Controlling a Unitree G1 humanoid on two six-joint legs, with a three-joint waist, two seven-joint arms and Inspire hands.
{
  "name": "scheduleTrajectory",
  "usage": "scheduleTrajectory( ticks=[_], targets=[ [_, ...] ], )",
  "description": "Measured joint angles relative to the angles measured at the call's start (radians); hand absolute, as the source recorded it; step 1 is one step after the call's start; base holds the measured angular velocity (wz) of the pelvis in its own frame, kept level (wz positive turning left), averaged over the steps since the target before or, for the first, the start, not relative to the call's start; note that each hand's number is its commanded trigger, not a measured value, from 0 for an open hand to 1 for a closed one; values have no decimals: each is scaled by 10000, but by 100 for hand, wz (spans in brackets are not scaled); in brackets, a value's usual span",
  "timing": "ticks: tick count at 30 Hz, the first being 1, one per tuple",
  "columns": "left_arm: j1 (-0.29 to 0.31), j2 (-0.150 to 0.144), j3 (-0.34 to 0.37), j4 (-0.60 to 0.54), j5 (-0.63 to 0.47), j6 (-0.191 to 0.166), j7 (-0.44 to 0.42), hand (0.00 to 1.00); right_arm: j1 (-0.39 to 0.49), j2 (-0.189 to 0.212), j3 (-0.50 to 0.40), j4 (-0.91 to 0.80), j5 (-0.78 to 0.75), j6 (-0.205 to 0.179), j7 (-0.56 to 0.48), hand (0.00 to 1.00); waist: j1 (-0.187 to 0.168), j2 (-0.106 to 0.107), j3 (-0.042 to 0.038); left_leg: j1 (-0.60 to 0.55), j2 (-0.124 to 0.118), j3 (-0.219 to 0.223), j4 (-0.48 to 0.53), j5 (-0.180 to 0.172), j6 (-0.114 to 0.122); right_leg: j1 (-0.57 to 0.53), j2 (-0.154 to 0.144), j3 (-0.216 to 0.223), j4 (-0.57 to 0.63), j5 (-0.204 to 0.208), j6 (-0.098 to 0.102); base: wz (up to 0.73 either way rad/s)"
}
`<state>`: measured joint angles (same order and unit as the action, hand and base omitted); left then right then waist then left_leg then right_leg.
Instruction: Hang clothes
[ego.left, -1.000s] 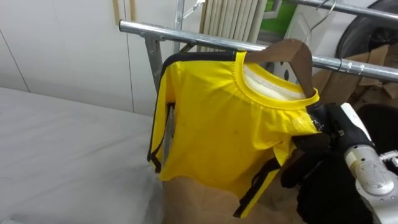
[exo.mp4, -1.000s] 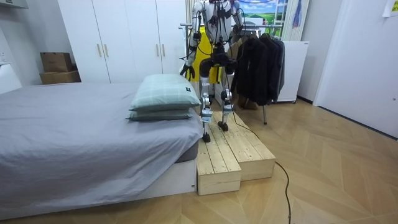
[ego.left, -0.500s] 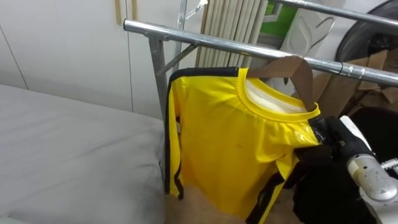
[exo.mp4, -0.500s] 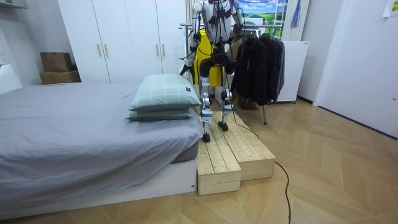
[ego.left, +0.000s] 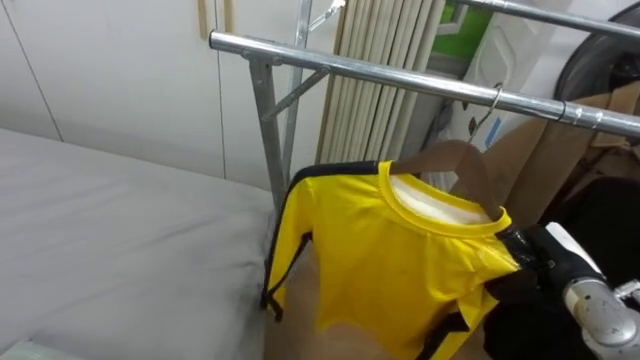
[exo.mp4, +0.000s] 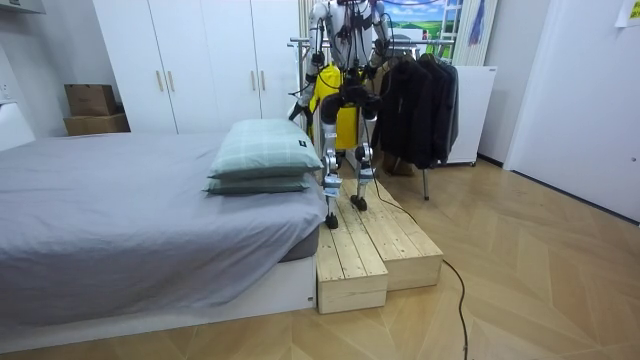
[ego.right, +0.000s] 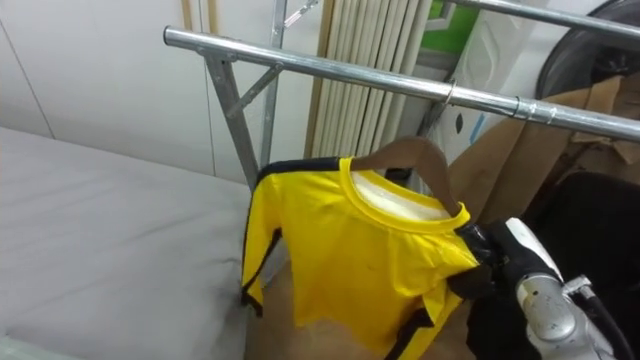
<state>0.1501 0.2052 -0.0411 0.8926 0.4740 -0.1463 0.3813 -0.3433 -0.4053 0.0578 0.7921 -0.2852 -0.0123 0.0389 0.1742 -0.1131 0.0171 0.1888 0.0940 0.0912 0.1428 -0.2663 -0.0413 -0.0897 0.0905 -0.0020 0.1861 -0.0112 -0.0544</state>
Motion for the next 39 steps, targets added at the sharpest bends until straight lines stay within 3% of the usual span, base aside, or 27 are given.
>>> scheduleTrajectory(
  ticks=[12, 29, 31, 32, 39],
  targets=[
    [-55, 4, 1, 126, 12, -88, 11, 0, 33, 221, 4, 737, 191, -98, 174, 100, 99, -100, -91, 27, -5, -27, -42, 0, -1, 35, -8, -14, -10, 0, 2, 0],
    [-55, 43, 20, 314, -5, -339, 20, 0, 150, 222, 8, 868, 440, -212, 171, 100, 68, -162, -73, 140, -15, -47, -87, -3, 0, 181, -19, -26, -65, -10, 20, 0],
    [-55, 47, 21, 315, -5, -338, 20, 0, 150, 222, 8, 868, 443, -212, 172, 56, 61, -162, -74, 139, -14, -47, -107, -5, -1, 182, -17, -27, -64, -10, 20, 0],
    [-59, 47, 21, 317, -5, -338, 18, 0, 149, 222, 7, 868, 452, -212, 169, 3, 61, -155, -70, 139, -11, -48, -122, -5, -1, 181, -15, -28, -63, -9, 20, 0],
    [-74, 46, 21, 357, -7, -334, -7, 0, 146, 221, -5, 866, 497, -213, 27, 0, 57, -130, -61, 139, -6, -76, -130, -5, -1, 179, -15, -41, -57, -10, 20, 0]
  ],
)
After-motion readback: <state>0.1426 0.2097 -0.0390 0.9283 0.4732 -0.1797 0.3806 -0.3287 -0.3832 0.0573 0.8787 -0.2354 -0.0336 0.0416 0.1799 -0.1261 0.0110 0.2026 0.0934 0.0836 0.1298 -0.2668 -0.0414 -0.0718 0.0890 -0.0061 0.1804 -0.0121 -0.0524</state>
